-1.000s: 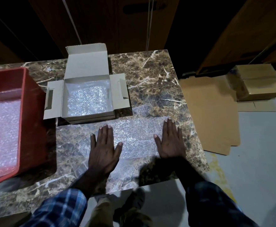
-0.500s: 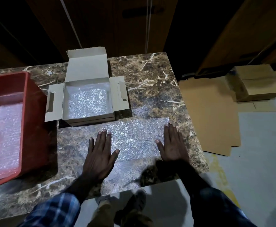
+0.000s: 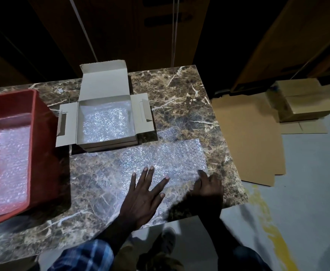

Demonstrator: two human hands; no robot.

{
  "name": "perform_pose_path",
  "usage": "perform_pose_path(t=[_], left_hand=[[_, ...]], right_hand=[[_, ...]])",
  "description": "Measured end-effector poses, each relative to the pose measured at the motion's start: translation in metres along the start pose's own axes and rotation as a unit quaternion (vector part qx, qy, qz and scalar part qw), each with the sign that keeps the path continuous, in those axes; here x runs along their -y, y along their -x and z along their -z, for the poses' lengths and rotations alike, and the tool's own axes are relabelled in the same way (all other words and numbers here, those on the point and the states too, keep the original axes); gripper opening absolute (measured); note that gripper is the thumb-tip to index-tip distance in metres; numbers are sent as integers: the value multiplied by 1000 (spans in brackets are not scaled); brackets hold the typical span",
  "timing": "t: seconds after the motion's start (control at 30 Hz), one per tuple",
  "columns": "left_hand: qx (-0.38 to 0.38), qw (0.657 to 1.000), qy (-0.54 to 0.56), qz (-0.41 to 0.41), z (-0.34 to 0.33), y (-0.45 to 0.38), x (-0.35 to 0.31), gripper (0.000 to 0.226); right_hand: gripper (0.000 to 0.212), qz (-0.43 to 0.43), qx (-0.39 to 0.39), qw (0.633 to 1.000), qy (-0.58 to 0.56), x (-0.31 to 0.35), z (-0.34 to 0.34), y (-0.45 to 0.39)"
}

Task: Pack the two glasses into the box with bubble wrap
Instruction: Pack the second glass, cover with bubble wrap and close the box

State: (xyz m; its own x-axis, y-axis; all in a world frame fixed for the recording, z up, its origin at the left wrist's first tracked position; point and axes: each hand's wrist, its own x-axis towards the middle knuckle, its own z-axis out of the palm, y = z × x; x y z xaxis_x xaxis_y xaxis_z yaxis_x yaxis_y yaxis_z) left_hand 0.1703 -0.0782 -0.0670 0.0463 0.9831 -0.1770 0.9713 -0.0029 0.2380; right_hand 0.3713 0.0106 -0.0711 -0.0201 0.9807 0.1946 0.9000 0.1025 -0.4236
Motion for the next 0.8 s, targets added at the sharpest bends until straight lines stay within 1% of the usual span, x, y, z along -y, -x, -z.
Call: perform_pose_path(t=[0.07, 0.13, 0.2, 0.23, 0.27, 0.33, 0.37, 0.4, 0.47, 0.5, 0.53, 0.57, 0.6, 0.63, 0.67, 0.7, 0.73, 0.77, 0.8], left_hand=[[-3, 1000, -14, 0, -2, 0, -1, 50], [-7, 1000, -18, 5, -3, -1, -1, 50], [1, 1000, -13, 9, -2, -1, -2, 51], [7, 1000, -11, 9, -2, -1, -2, 51], [10, 1000, -11, 9, -1, -1, -2, 51], [9, 1000, -12, 10, 0, 0, -1, 52], [8, 1000, -8, 11, 1, 0, -1, 52], [3, 1000, 6, 13, 5, 1, -2, 53], [-13, 996, 86, 25, 10, 0, -2, 57], [-28, 986, 161, 39, 13, -1, -1, 57], [-51, 965, 249, 66, 17, -1, 1, 55], [-88, 935, 326, 105, 21, -1, 3, 49], [-132, 899, 387, 160, 28, -2, 5, 41], [-174, 846, 453, 221, 38, -5, 9, 36], [-191, 760, 554, 282, 49, -10, 12, 34], [-192, 645, 665, 324, 59, -14, 15, 39], [-186, 550, 736, 347, 67, -17, 19, 43], [-178, 500, 768, 359, 73, -19, 23, 44], [-170, 489, 774, 364, 76, -21, 26, 38]], right_hand=[[39, 14, 20, 999, -28, -2, 3, -1], [41, -15, 37, 996, -78, 3, 7, -4], [28, -47, -8, 989, -144, 15, 13, -3], [24, -57, -32, 983, -171, 21, 15, -2], [25, -71, -42, 977, -198, 27, 16, -2], [33, -105, -39, 962, -250, 41, 19, -1], [36, -97, -38, 961, -256, 48, 18, 0], [38, -59, -39, 968, -243, 54, 17, 2], [36, 94, -53, 977, -183, 66, 15, 7], [35, 166, -56, 970, -168, 74, 14, 11], [35, 222, -48, 960, -166, 81, 13, 14], [36, 268, -35, 949, -166, 87, 11, 17], [35, 304, -23, 938, -165, 92, 9, 22], [34, 332, -12, 929, -163, 95, 4, 28], [34, 354, -5, 921, -161, 97, -2, 33], [33, 371, 6, 914, -161, 98, -7, 37], [31, 386, 22, 908, -159, 99, -12, 40], [28, 400, 42, 903, -154, 100, -17, 43], [27, 412, 61, 897, -148, 99, -21, 45]])
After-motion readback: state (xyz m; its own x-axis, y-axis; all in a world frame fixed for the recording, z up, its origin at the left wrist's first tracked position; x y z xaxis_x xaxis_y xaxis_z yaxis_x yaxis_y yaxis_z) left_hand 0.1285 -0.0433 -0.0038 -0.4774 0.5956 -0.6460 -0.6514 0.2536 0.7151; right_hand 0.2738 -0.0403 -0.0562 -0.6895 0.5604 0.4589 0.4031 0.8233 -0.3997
